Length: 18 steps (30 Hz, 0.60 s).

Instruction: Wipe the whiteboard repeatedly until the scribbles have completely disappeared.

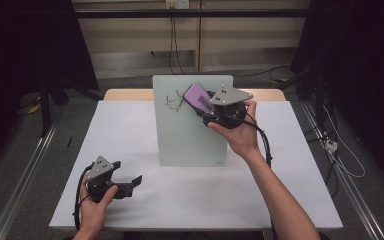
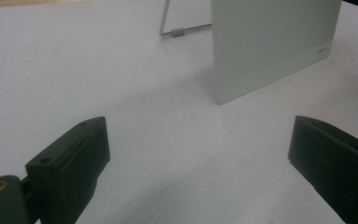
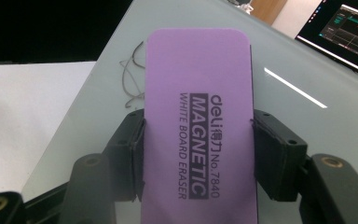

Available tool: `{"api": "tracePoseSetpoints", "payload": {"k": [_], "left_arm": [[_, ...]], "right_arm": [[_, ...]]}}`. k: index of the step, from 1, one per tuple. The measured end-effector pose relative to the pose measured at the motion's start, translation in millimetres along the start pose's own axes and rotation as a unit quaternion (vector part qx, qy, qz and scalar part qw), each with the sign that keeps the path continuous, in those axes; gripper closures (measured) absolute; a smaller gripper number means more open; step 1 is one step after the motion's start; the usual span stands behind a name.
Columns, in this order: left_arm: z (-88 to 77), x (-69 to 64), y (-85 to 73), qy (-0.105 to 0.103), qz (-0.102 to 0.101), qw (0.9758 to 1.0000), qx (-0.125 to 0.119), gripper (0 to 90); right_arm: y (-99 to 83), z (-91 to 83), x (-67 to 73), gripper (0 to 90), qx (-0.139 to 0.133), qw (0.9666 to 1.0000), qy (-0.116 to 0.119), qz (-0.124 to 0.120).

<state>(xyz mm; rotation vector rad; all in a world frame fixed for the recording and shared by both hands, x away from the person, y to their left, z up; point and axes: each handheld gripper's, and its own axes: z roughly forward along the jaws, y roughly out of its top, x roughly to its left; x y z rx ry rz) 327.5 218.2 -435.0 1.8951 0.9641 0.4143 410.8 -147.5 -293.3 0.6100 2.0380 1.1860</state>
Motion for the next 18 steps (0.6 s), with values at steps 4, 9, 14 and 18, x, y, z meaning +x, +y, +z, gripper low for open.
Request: {"api": "tracePoseSetpoints", "payload": {"k": [4,9,14,18], "left_arm": [[0.1,-0.4,0.0,0.0,0.0,1.0,0.0,5.3],[0.1,-0.2,0.1,0.0,0.002,1.0,0.0,5.3],[0.3,-0.8,0.0,0.001,0.0,1.0,-0.001,5.3],[-0.3,-0.8,0.1,0.001,0.003,1.0,-0.001,5.3]], "right_arm": [[2.3,0.9,0.8,41.8,-0.001,1.0,-0.005,-0.003],[2.3,2.0,1.7,41.8,-0.003,1.0,-0.008,-0.001],[1.9,3.0,3.7,41.9,-0.002,1.0,-0.008,0.003],[0.6,8.3,11.9,41.8,0.003,1.0,-0.004,-0.005]]}}
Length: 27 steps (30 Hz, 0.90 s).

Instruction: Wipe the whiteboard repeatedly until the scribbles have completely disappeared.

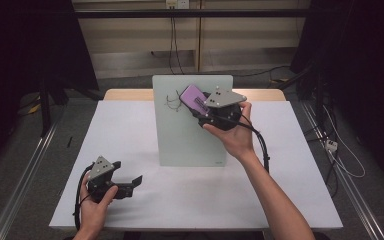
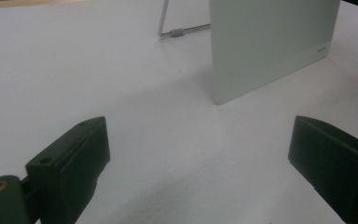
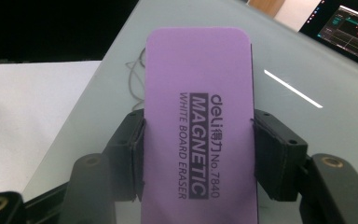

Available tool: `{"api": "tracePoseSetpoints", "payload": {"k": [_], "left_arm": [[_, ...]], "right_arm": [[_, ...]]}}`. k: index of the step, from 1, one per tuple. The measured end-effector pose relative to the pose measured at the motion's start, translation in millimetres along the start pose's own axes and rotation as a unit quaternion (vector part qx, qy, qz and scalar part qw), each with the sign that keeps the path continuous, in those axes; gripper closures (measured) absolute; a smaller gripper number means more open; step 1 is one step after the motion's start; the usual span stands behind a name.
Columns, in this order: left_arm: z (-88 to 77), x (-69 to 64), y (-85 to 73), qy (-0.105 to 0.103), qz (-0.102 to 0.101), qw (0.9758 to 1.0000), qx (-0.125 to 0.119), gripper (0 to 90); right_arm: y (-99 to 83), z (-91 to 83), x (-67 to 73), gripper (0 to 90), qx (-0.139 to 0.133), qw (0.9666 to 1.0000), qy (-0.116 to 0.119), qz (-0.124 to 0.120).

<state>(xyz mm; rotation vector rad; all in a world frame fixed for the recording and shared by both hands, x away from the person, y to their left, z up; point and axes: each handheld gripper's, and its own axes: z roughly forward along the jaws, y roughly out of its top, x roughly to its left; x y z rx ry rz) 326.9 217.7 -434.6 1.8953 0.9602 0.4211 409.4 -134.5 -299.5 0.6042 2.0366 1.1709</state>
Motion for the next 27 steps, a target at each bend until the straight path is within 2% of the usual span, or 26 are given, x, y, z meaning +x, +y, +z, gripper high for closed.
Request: {"api": "tracePoseSetpoints", "payload": {"k": [7,9,27], "left_arm": [[-0.4,0.8,-0.5,-0.001,-0.005,1.0,-0.001,5.3],[-0.8,0.4,0.1,0.001,0.001,1.0,-0.001,5.3],[-1.0,0.3,0.0,0.0,0.001,1.0,0.0,5.3]], "right_arm": [[-3.6,7.1,11.4,41.9,0.005,0.9999,0.01,-0.004],[-4.4,8.3,13.5,41.8,0.007,0.9999,0.013,-0.006],[-17.3,22.4,38.4,41.8,0.028,0.9986,0.043,-0.012]]}}
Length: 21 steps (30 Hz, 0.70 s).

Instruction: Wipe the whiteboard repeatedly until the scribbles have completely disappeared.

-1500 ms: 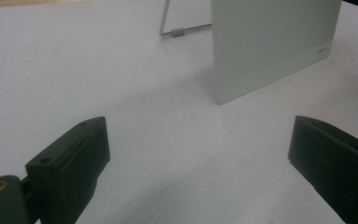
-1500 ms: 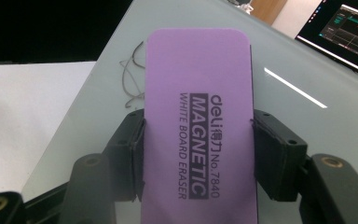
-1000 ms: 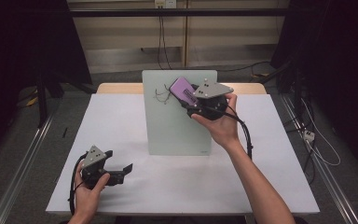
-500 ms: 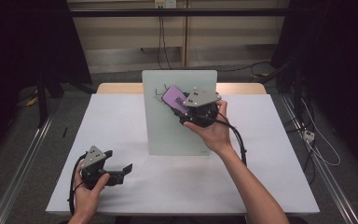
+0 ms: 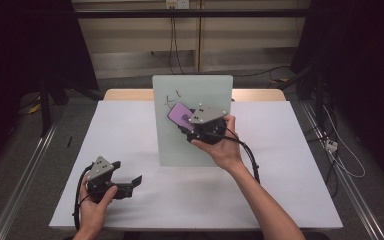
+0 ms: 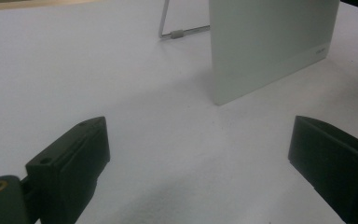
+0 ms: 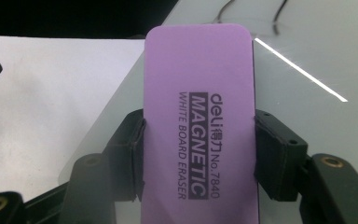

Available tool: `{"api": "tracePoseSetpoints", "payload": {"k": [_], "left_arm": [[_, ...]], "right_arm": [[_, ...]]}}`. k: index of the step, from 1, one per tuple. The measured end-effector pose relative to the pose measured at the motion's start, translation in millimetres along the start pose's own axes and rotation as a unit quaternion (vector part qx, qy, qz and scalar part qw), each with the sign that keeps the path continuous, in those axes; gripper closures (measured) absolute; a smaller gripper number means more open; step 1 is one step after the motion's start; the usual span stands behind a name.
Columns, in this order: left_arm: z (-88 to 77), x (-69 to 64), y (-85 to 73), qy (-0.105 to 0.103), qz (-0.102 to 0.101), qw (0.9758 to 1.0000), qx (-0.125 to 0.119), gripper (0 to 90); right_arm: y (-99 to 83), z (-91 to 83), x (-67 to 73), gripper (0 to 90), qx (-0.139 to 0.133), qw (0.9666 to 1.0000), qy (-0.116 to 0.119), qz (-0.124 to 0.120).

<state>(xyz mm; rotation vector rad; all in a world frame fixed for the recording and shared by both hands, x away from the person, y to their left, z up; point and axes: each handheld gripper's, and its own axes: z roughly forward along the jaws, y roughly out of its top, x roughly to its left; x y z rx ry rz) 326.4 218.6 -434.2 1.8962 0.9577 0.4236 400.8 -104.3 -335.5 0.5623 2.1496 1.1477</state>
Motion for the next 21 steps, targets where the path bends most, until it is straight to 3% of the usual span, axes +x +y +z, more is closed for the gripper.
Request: {"api": "tracePoseSetpoints", "payload": {"k": [13,21], "left_arm": [[0.0,0.0,-0.1,0.0,0.0,1.0,0.0,5.3],[0.2,0.9,-0.1,-0.001,-0.001,1.0,-0.001,5.3]], "right_arm": [[-7.1,13.2,16.2,41.8,0.015,0.9995,0.028,-0.006],[-4.4,12.2,14.7,41.8,0.022,0.9993,0.03,-0.009]]}}
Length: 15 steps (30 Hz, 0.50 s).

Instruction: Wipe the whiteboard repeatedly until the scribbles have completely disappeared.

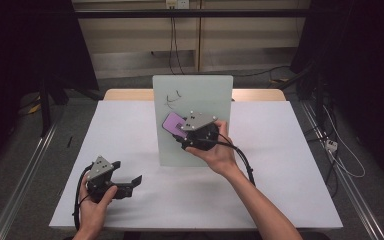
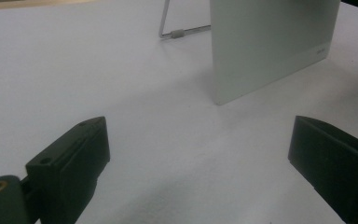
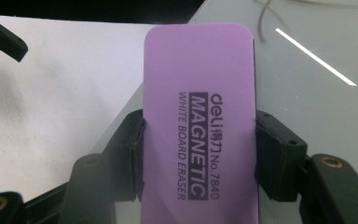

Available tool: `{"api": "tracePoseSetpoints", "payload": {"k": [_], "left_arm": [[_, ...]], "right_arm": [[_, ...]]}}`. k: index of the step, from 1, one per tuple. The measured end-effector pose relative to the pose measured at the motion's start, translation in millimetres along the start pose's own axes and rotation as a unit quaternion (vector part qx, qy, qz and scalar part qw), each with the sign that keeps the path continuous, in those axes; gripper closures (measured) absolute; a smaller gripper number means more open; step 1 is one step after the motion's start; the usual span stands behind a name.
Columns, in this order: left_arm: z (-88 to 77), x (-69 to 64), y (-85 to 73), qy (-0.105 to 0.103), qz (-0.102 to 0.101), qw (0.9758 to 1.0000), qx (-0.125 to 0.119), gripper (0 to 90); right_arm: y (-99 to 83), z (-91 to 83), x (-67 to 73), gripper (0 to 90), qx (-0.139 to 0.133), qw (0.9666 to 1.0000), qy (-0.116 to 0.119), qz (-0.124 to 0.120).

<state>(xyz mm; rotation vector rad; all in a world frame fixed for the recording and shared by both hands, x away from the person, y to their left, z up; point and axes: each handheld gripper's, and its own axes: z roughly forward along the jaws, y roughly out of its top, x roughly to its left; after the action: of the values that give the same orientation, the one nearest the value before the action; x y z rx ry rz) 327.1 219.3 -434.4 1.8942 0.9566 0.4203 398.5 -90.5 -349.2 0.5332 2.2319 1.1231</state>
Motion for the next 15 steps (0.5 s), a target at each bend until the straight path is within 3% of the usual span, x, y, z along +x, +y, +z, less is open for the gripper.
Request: {"api": "tracePoseSetpoints", "payload": {"k": [12,15], "left_arm": [[-0.3,-0.1,-0.1,0.001,-0.003,1.0,0.0,5.3],[0.4,-0.1,0.1,-0.001,-0.002,1.0,0.0,5.3]], "right_arm": [[6.5,-44.7,-46.9,41.8,-0.024,0.9974,-0.064,0.022],[10.5,-53.9,-58.3,41.9,-0.025,0.9965,-0.078,0.017]]}}
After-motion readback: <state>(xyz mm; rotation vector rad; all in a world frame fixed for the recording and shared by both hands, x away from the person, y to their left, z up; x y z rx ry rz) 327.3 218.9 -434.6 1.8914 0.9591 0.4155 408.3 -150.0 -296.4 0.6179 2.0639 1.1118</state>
